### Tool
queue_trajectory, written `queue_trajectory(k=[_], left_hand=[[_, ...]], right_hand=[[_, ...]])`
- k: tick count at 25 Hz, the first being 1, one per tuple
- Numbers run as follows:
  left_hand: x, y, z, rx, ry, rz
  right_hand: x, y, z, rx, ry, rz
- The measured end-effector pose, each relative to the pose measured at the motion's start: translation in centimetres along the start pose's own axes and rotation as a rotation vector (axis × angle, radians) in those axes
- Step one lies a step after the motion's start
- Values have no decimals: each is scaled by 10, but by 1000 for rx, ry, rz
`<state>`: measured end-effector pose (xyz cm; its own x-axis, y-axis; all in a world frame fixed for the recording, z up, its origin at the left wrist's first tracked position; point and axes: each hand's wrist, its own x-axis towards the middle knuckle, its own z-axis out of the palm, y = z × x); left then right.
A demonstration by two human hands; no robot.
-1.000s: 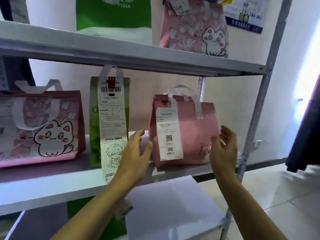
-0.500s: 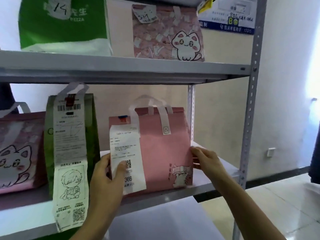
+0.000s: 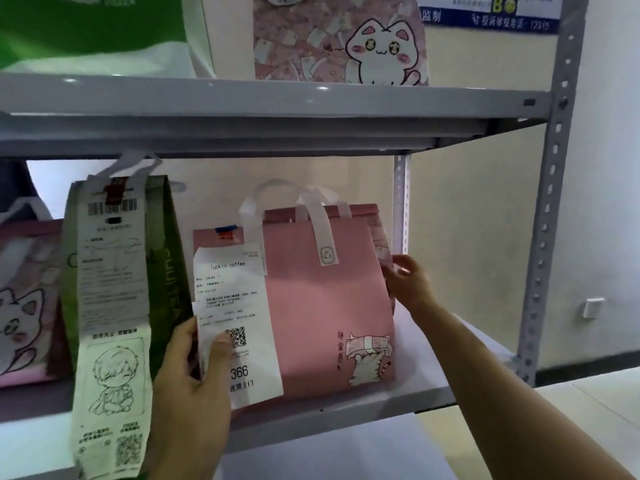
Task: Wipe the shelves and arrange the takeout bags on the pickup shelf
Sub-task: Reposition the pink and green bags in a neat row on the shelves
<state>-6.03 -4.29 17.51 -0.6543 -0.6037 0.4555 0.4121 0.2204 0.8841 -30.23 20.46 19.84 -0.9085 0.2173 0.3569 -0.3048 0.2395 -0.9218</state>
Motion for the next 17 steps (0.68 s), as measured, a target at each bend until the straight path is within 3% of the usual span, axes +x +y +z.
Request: queue_trajectory(k=[5, 13, 17], left_hand=[[6, 1, 6, -8, 29, 32], [13, 7, 3, -17, 58, 0], [16, 6, 1, -42, 94, -10]], right_hand=[[-49, -13, -5, -61, 131, -200], [-135, -31, -56, -147, 480, -328], [-148, -40, -62, -261, 554, -312]])
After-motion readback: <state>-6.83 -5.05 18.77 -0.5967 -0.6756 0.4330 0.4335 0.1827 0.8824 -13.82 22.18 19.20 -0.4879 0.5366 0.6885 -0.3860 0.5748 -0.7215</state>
